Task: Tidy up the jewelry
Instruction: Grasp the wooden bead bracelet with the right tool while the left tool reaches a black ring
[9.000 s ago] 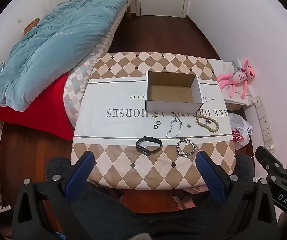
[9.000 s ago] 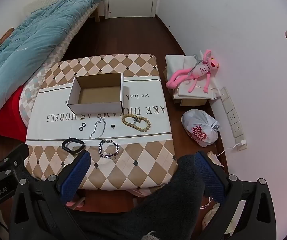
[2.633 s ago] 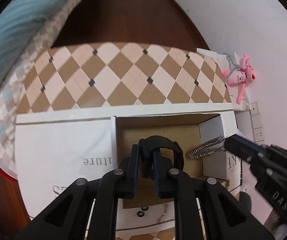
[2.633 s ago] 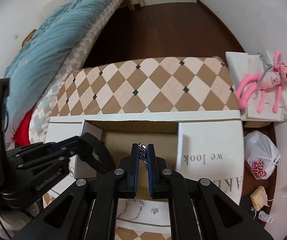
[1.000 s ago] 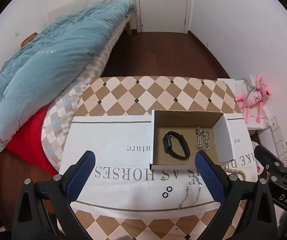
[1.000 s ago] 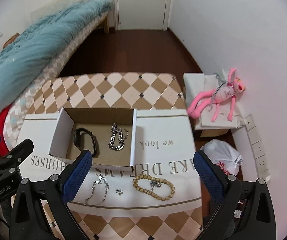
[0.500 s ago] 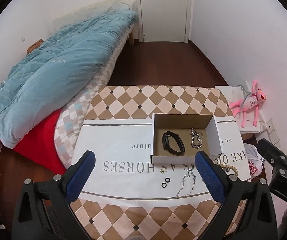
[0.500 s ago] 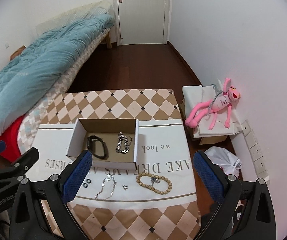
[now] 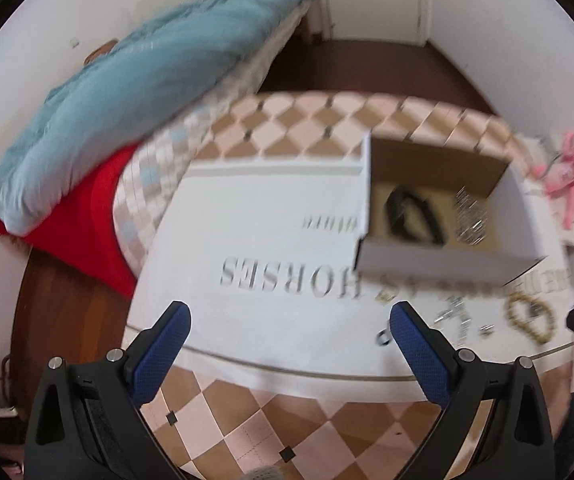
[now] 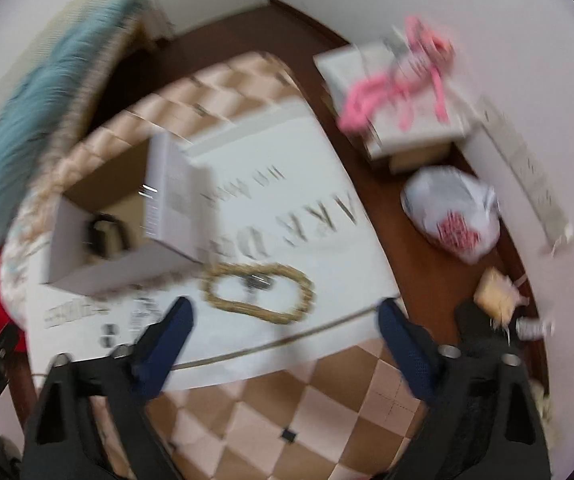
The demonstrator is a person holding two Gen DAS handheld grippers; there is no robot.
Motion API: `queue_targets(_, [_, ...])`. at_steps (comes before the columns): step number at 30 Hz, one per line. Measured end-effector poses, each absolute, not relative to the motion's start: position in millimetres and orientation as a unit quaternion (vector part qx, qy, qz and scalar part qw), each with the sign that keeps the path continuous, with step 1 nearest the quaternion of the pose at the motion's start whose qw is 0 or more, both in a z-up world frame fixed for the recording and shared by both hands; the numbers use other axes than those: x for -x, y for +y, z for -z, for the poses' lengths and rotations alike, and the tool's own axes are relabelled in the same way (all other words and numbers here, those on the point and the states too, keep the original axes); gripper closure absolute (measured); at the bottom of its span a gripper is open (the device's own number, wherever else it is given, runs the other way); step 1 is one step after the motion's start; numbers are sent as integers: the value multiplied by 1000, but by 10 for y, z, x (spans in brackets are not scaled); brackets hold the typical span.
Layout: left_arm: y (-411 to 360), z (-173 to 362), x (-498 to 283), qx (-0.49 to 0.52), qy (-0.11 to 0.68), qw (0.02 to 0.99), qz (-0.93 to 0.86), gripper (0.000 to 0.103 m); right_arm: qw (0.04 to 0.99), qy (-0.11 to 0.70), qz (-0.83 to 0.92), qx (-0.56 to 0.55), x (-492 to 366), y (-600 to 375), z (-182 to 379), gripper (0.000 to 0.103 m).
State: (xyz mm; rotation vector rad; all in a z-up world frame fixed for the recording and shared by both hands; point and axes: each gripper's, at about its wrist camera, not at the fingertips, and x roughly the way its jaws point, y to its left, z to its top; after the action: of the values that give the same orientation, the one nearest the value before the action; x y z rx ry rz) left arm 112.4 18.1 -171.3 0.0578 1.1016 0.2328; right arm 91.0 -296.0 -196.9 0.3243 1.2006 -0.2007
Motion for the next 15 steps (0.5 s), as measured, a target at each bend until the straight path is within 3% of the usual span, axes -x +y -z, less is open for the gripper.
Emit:
queue_targets(4, [245, 1997, -1134, -25, 553, 824, -118, 1, 788, 585, 114, -156, -1032, -3054, 2402, 27])
queue_targets(7, [309, 2116, -1137, -12, 571, 812, -118, 1, 790, 586, 129, -125, -1103, -3004, 2553, 36])
queue_targets(10, [328, 2183, -1150, 1, 581, 807, -106, 1, 802, 577, 129, -89, -1158, -2895, 2551, 62])
queue_targets(11, [312, 2204, -1159, 4, 584, 806, -97, 1, 807, 572, 123, -82, -1167, -2853, 2539, 84])
queue_targets(12, [287, 2224, -1168, 5, 586, 806, -85, 1, 809, 571, 119, -75, -1175, -2810, 2533, 94])
queue_targets(15, [204, 2296, -1201, -2, 595, 801, -60, 2, 810, 575, 95, -55, -1170, -2659, 2533, 94])
